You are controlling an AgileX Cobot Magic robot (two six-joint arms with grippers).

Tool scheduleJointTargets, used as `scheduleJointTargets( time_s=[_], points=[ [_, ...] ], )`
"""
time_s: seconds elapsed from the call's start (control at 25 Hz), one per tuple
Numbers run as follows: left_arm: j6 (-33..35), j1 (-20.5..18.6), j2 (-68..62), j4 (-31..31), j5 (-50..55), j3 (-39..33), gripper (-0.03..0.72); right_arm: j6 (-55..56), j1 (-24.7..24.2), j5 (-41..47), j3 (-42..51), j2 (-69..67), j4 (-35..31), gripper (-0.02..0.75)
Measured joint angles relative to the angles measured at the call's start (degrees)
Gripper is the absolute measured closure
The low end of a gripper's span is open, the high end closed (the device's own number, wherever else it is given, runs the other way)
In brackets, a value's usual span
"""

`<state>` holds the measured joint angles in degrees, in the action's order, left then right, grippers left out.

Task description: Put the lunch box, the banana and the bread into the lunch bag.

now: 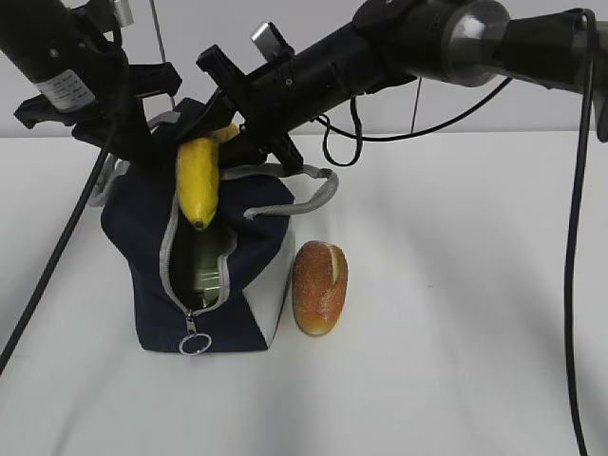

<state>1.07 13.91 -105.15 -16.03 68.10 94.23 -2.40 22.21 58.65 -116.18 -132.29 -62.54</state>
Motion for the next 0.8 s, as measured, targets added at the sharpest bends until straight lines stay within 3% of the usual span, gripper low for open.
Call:
scheduleJointTargets(
  time_s=[0.56, 0.8],
  points=[
    [0.00, 0.00, 0.00, -1.36, -0.18, 0.00, 0.688, -2.06, 1.78, -1.74, 0.00, -3.32, 3.83, 0.452],
    [0.00, 0.00, 0.00, -1.55, -0.13, 0.00, 0.688, -2.00, 2.03, -0.88, -0.14, -4.02, 9.69, 0.452]
  ],
)
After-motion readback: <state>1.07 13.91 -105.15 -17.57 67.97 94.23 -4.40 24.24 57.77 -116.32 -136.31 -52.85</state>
